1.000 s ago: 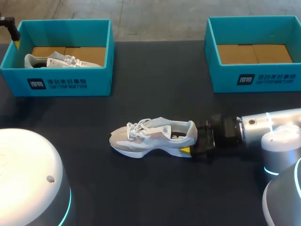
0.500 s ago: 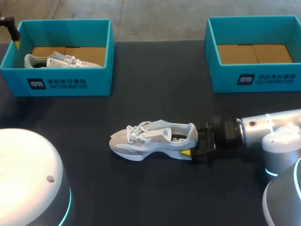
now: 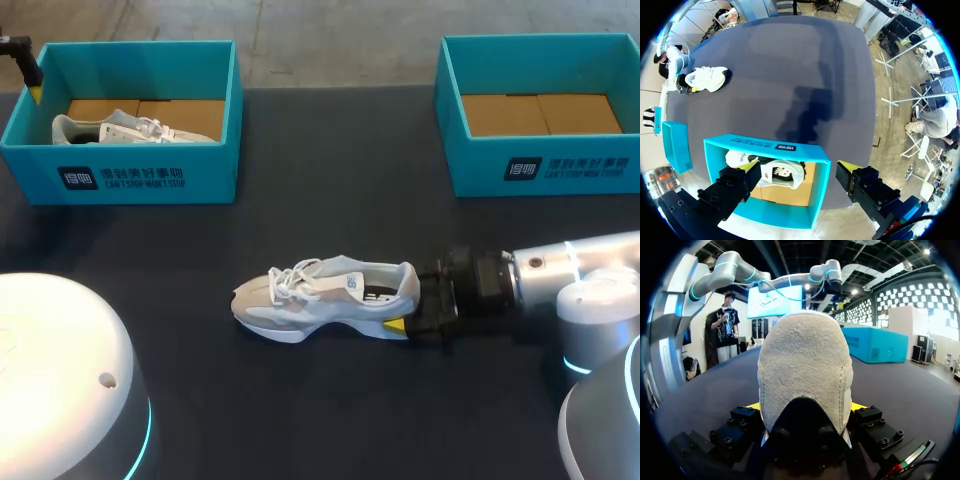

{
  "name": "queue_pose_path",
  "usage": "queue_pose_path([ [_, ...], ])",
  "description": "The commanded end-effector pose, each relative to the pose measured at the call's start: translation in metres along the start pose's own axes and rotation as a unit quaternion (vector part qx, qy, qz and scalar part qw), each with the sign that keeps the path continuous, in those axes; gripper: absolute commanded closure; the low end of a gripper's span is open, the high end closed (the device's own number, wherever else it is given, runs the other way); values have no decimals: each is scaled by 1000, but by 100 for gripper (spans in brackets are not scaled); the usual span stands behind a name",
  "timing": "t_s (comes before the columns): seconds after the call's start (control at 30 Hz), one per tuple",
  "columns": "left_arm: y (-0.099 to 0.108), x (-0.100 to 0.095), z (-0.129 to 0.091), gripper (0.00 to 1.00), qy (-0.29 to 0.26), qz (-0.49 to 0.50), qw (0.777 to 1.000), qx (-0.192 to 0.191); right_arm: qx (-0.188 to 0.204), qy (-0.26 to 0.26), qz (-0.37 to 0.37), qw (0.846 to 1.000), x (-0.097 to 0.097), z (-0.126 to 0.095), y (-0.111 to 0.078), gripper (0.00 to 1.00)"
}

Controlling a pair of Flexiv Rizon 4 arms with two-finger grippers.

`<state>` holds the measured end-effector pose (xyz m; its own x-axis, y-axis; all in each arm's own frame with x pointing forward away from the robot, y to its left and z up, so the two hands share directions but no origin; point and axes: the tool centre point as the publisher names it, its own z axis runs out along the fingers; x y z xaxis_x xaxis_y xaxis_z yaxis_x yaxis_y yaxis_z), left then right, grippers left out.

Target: Take the shoe out of the shoebox, open the shoe tongue, remove and reinsert the insole, then place the shoe into the shoebox

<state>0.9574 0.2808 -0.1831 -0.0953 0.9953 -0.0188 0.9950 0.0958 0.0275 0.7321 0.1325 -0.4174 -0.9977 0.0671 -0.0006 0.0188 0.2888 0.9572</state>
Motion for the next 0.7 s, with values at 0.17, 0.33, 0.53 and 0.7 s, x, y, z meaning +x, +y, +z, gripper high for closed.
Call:
queue_pose_path([
  [0.17, -1, 0, 0, 0, 1, 0, 1000, -1, 5, 5, 1, 1000, -3, 3, -1, 100],
  [0.33, -1, 0, 0, 0, 1, 0, 1000, -1, 6, 7, 1, 1000, -4, 3, -1, 100],
  [0.53, -1, 0, 0, 0, 1, 0, 1000, -1, 6, 9, 1, 1000, -4, 3, -1, 100],
  [0.7, -1, 0, 0, 0, 1, 0, 1000, -1, 6, 9, 1, 1000, -4, 3, -1, 100],
])
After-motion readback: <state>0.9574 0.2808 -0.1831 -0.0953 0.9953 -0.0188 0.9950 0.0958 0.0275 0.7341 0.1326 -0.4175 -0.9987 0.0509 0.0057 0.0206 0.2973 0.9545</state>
